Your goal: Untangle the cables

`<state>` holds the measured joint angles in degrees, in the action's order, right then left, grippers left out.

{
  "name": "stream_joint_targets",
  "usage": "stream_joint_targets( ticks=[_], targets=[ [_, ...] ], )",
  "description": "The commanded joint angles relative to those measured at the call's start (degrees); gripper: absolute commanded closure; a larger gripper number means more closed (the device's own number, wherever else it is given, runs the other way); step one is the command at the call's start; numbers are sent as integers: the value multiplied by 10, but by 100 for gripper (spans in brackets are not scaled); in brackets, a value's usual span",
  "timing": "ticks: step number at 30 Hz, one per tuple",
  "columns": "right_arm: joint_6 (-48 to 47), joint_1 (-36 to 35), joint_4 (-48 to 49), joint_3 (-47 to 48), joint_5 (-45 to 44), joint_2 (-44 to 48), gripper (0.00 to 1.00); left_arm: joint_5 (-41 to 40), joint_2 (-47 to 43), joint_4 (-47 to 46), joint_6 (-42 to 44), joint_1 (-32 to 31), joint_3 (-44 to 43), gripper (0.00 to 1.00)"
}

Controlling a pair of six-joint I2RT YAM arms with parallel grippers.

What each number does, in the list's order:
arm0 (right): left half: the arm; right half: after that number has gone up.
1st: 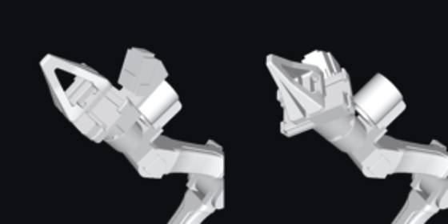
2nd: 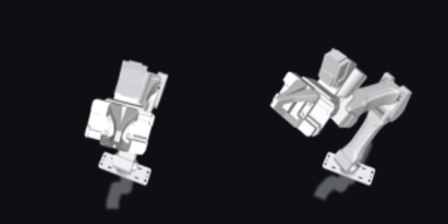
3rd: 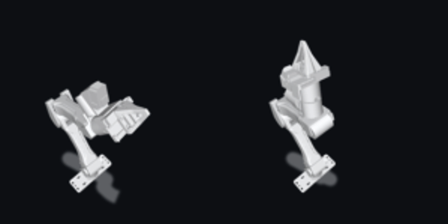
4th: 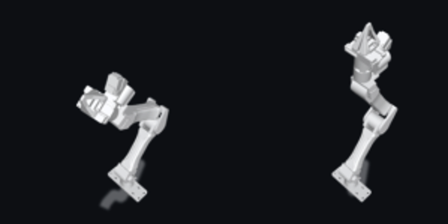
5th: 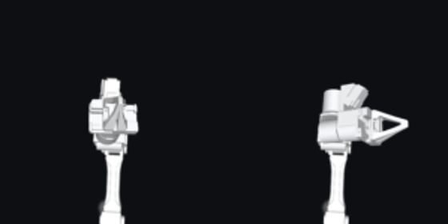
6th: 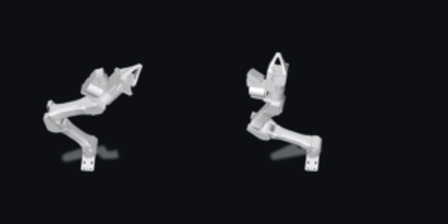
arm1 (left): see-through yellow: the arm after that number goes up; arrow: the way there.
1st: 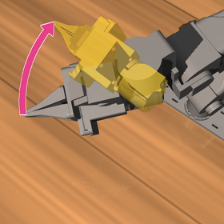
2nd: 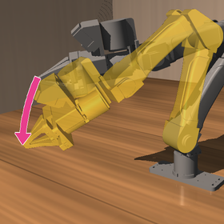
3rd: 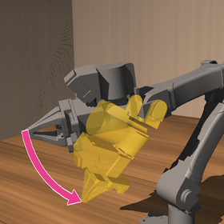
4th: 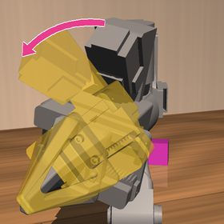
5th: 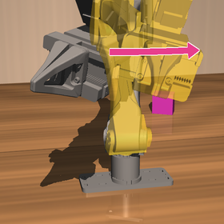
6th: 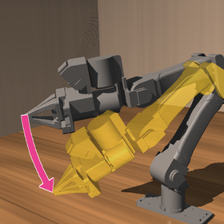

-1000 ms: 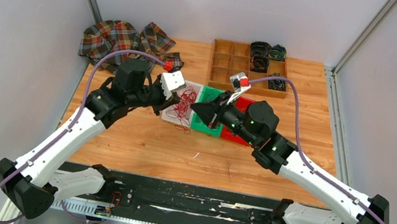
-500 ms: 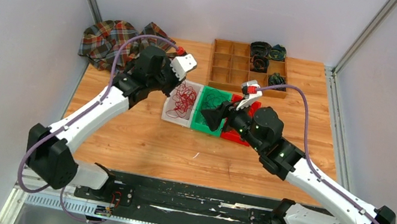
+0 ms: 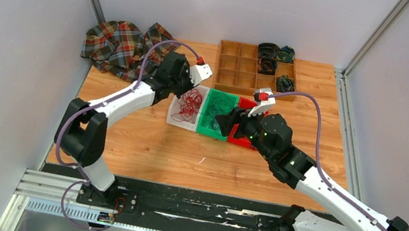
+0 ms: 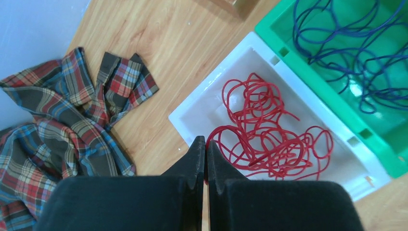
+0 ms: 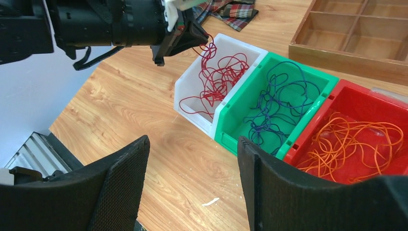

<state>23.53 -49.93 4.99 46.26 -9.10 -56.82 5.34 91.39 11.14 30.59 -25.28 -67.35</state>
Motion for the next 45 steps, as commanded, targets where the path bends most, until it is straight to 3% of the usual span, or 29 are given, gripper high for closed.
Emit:
stream_joint_targets(
  ticks=[1, 4, 11, 16, 19, 24, 28, 33, 38, 45],
  targets=[
    [2, 12, -16, -6, -25, 9, 33, -32, 42, -37, 50, 4, -9, 99],
    [5, 16, -23, -4, -31, 8, 28, -48, 70, -14, 53, 4, -34, 92],
    [6, 30, -43, 6, -33, 11, 22, -28, 75, 70, 56, 4, -91, 47],
    [-3, 35, -63, 19, -37, 14, 21, -64, 72, 134, 35, 8, -167, 32],
    [-7, 39, -71, 17, -42, 21, 21, -33, 57, 195, 3, 26, -229, 1],
    [-13, 42, -86, 17, -55, 19, 20, 17, -4, 246, -55, 62, -267, 2],
    [-24, 43, -118, 18, -114, 20, 19, 59, -84, 229, -102, 126, -212, 2],
    [-54, 62, -156, -10, -271, 50, 18, 130, -194, 142, -153, 240, -44, 2],
    [-68, 107, -144, -76, -521, 62, 15, 169, -260, 30, -187, 311, 139, 2],
    [-10, 248, -130, -157, -566, 32, 15, 158, -317, -272, -252, 323, 408, 2]
  ],
)
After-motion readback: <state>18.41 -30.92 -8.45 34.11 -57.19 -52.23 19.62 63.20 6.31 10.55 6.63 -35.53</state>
